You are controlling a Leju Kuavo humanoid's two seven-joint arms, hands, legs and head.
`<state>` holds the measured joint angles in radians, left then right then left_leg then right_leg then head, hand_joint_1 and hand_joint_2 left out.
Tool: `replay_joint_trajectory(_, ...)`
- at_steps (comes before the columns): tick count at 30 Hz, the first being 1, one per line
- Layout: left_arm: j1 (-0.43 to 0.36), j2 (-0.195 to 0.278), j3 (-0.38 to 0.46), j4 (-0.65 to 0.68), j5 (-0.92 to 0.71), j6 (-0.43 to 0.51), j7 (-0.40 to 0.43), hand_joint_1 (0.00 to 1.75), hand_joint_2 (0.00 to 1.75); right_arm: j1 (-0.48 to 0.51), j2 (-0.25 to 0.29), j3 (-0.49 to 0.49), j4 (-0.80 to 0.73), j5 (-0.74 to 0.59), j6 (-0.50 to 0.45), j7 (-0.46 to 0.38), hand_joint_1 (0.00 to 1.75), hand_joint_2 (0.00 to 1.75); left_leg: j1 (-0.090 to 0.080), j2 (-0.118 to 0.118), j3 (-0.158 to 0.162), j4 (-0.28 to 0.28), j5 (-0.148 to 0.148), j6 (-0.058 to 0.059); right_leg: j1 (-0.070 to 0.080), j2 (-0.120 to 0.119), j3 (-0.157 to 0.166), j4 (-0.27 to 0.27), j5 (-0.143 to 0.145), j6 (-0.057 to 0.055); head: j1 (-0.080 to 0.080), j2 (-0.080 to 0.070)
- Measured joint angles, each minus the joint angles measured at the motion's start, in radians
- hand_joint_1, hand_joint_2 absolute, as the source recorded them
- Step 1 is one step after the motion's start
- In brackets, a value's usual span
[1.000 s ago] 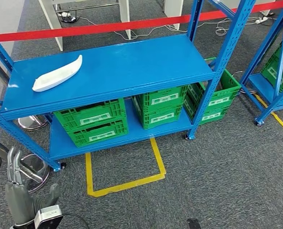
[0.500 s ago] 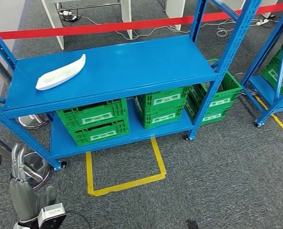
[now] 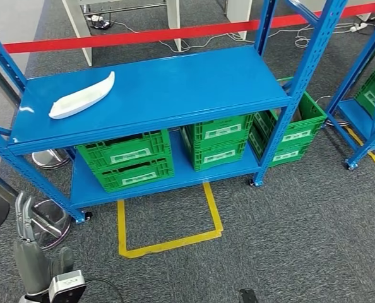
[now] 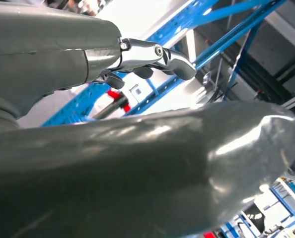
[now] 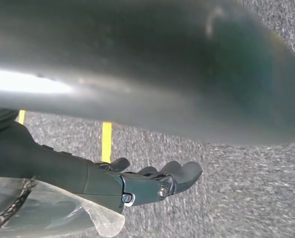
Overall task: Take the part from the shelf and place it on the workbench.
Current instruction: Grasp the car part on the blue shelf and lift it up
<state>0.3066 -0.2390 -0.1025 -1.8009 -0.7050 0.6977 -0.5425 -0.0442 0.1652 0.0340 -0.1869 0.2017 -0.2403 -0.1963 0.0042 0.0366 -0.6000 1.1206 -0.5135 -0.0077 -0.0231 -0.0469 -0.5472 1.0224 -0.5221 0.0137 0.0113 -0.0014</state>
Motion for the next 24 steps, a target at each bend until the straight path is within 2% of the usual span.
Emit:
replay_joint_trajectory(1, -0.002, -0.001, 0.000, 0.001, -0.009, 0.000, -0.002, 0.00, 0.00, 0.000, -0.001, 0.001, 0.000, 0.002, 0.001, 0.001, 0.00, 0.00, -0.003, 0.020, 0.022, -0.052, 0.016, 0.004, 0.003, -0.007, 0.001, 0.000, -0.002, 0.005, 0.000, 0.000)
replay_joint_trajectory(2, -0.003, -0.002, 0.000, 0.001, -0.016, 0.000, -0.004, 0.00, 0.00, 0.000, -0.002, 0.002, 0.000, 0.005, 0.001, 0.002, 0.00, 0.00, -0.007, 0.034, 0.031, -0.078, 0.019, 0.009, 0.006, -0.015, 0.002, 0.000, -0.003, 0.010, 0.001, 0.000)
replay_joint_trajectory(3, -0.004, -0.003, 0.001, 0.003, -0.020, 0.000, -0.006, 0.00, 0.00, 0.000, -0.003, 0.003, 0.000, 0.006, 0.000, 0.004, 0.00, 0.00, -0.011, 0.035, 0.030, -0.083, 0.016, 0.014, 0.009, -0.024, 0.003, -0.002, -0.004, 0.015, 0.003, 0.000)
replay_joint_trajectory(4, -0.005, -0.004, 0.001, 0.004, -0.021, 0.000, -0.007, 0.00, 0.00, 0.000, -0.004, 0.004, 0.000, 0.009, -0.001, 0.005, 0.00, 0.00, -0.011, 0.024, 0.028, -0.086, 0.018, 0.021, 0.009, -0.034, 0.005, -0.004, -0.004, 0.021, 0.004, 0.000)
replay_joint_trajectory(5, -0.004, -0.005, 0.001, 0.004, -0.021, 0.000, -0.008, 0.00, 0.00, -0.001, -0.004, 0.005, 0.000, 0.010, -0.002, 0.006, 0.00, 0.00, -0.010, 0.014, 0.026, -0.089, 0.021, 0.028, 0.007, -0.035, 0.005, -0.002, -0.008, 0.028, 0.006, 0.000)
replay_joint_trajectory(6, -0.005, -0.006, 0.001, 0.005, -0.021, 0.001, -0.008, 0.00, 0.00, -0.002, -0.004, 0.006, 0.000, 0.012, -0.004, 0.007, 0.00, 0.00, -0.008, 0.003, 0.026, -0.091, 0.024, 0.035, 0.005, -0.024, 0.000, 0.010, -0.020, 0.033, 0.007, 0.000)
replay_joint_trajectory(8, -0.007, -0.008, 0.000, 0.006, -0.020, 0.001, -0.009, 0.00, 0.00, -0.003, -0.005, 0.007, 0.000, 0.014, -0.008, 0.007, 0.00, 0.00, -0.005, -0.015, 0.024, -0.095, 0.029, 0.047, 0.004, 0.017, -0.042, 0.098, -0.073, 0.038, 0.011, 0.000)
replay_joint_trajectory(10, -0.008, -0.009, 0.000, 0.009, -0.019, 0.002, -0.009, 0.00, 0.00, 0.000, -0.007, 0.008, 0.000, 0.016, -0.009, 0.007, 0.00, 0.00, -0.008, -0.032, 0.022, -0.095, 0.030, 0.054, 0.005, 0.039, -0.108, 0.232, -0.131, 0.037, 0.013, 0.000)
replay_joint_trajectory(11, -0.008, -0.009, 0.000, 0.011, -0.019, 0.002, -0.009, 0.00, 0.00, 0.001, -0.008, 0.008, 0.000, 0.016, -0.009, 0.007, 0.00, 0.00, -0.010, -0.040, 0.021, -0.095, 0.030, 0.056, 0.005, 0.043, -0.131, 0.274, -0.140, 0.036, 0.013, 0.000)
replay_joint_trajectory(12, -0.007, -0.009, 0.000, 0.012, -0.017, 0.002, -0.009, 0.00, 0.00, 0.003, -0.009, 0.008, 0.000, 0.016, -0.010, 0.007, 0.00, 0.00, -0.012, -0.047, 0.022, -0.094, 0.030, 0.057, 0.006, 0.044, -0.137, 0.279, -0.127, 0.033, 0.013, 0.000)
replay_joint_trajectory(13, -0.007, -0.010, 0.000, 0.013, -0.016, 0.002, -0.010, 0.00, 0.00, 0.004, -0.010, 0.009, 0.000, 0.015, -0.011, 0.006, 0.00, 0.00, -0.014, -0.053, 0.024, -0.094, 0.030, 0.057, 0.008, 0.045, -0.124, 0.244, -0.097, 0.029, 0.013, 0.000)
replay_joint_trajectory(15, -0.006, -0.010, 0.000, 0.013, -0.011, 0.002, -0.011, 0.00, 0.00, 0.003, -0.011, 0.009, 0.000, 0.013, -0.011, 0.006, 0.00, 0.00, -0.017, -0.061, 0.028, -0.094, 0.028, 0.055, 0.012, 0.049, -0.065, 0.109, -0.024, 0.017, 0.013, 0.000)
replay_joint_trajectory(16, -0.006, -0.010, 0.000, 0.013, -0.009, 0.002, -0.012, 0.00, 0.00, 0.002, -0.011, 0.009, 0.000, 0.012, -0.011, 0.007, 0.00, 0.00, -0.018, -0.063, 0.029, -0.094, 0.027, 0.054, 0.014, 0.051, -0.041, 0.056, -0.003, 0.012, 0.013, 0.000)
replay_joint_trajectory(17, -0.006, -0.010, 0.000, 0.013, -0.007, 0.002, -0.012, 0.00, 0.00, 0.001, -0.011, 0.009, 0.000, 0.011, -0.011, 0.007, 0.00, 0.00, -0.018, -0.063, 0.030, -0.093, 0.027, 0.053, 0.015, 0.053, -0.027, 0.025, 0.006, 0.009, 0.013, 0.000)
replay_joint_trajectory(18, -0.006, -0.010, 0.000, 0.013, -0.007, 0.002, -0.012, 0.00, 0.00, 0.001, -0.011, 0.009, 0.000, 0.011, -0.011, 0.007, 0.00, 0.00, -0.019, -0.064, 0.029, -0.093, 0.026, 0.053, 0.016, 0.054, -0.024, 0.017, 0.005, 0.008, 0.013, 0.000)
replay_joint_trajectory(24, -0.006, -0.010, 0.000, 0.013, -0.007, 0.002, -0.012, 0.00, 0.00, 0.000, -0.011, 0.009, 0.000, 0.010, -0.012, 0.007, 0.00, 0.00, -0.023, -0.064, 0.027, -0.090, 0.025, 0.048, 0.016, 0.055, -0.015, 0.006, 0.002, 0.007, 0.012, 0.000)
